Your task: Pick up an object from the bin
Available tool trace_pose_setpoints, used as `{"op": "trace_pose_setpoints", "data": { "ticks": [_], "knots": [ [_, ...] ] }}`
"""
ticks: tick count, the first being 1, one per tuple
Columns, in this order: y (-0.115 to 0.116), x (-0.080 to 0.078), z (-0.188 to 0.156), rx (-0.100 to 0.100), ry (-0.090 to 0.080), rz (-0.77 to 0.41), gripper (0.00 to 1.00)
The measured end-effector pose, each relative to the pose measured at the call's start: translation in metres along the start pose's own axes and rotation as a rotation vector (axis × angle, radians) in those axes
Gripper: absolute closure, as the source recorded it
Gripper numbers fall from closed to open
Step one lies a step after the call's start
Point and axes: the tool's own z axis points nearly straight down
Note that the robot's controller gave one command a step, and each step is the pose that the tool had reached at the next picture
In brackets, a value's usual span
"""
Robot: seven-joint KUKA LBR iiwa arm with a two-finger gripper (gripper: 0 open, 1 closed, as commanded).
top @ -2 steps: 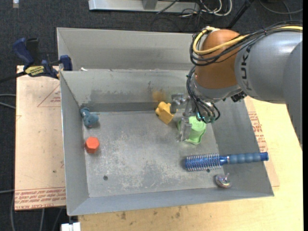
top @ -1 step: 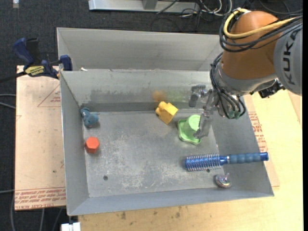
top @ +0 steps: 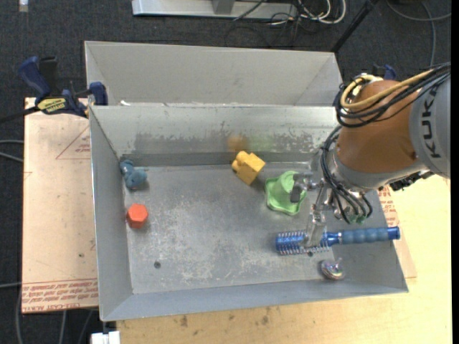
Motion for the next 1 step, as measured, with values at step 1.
{"op": "trace_pose_setpoints", "data": {
  "ticks": [1],
  "knots": [
    [-0.0443,0.0141,0.0992,-0.002,-0.004,-0.243,0.0]
  ]
}}
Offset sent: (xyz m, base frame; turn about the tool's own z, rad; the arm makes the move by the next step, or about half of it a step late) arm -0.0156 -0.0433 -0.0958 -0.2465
